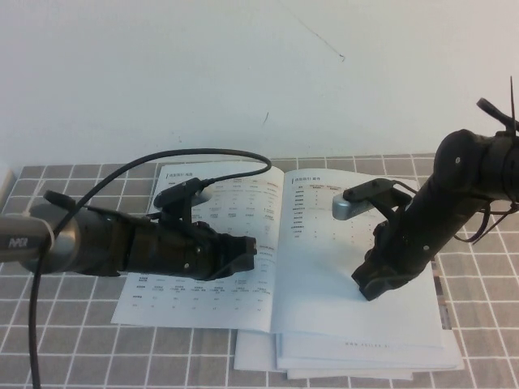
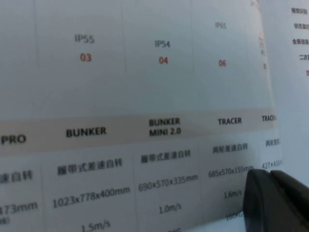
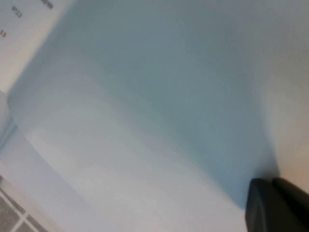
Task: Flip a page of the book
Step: Open the closed book
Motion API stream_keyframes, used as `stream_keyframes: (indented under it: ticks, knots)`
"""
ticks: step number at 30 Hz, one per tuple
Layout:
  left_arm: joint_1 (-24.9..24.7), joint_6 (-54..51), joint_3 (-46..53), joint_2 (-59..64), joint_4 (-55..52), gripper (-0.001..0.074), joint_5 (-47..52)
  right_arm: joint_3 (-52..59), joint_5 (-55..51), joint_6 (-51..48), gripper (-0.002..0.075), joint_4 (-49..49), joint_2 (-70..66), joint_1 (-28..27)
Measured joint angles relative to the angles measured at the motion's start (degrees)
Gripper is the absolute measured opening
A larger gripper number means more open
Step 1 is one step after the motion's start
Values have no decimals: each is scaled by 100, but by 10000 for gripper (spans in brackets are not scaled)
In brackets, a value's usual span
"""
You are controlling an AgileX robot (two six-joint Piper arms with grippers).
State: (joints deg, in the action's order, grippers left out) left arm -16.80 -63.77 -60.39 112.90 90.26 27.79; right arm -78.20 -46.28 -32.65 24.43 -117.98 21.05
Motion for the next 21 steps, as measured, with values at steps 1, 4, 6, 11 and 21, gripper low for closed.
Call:
stream_keyframes:
  ticks: [1,4,6,11,21]
  knots:
    - [0,0,0,-14,-45,-4,0,0,0,0,-1,-16,13,0]
    - [0,49,0,-245,-365,-4,0,25,59,0,-1,-227,290,0]
    - [0,207,0,-578,-749,-4,0,25,71,0,-1,-390,654,0]
    - [0,1033,0,-1622,-2116,-4,120,25,32,0,-1,-671,1912,0]
    - [0,3743,0,-4263,-5996,-4,1209,36,-1444,246,-1,-1291,4284,0]
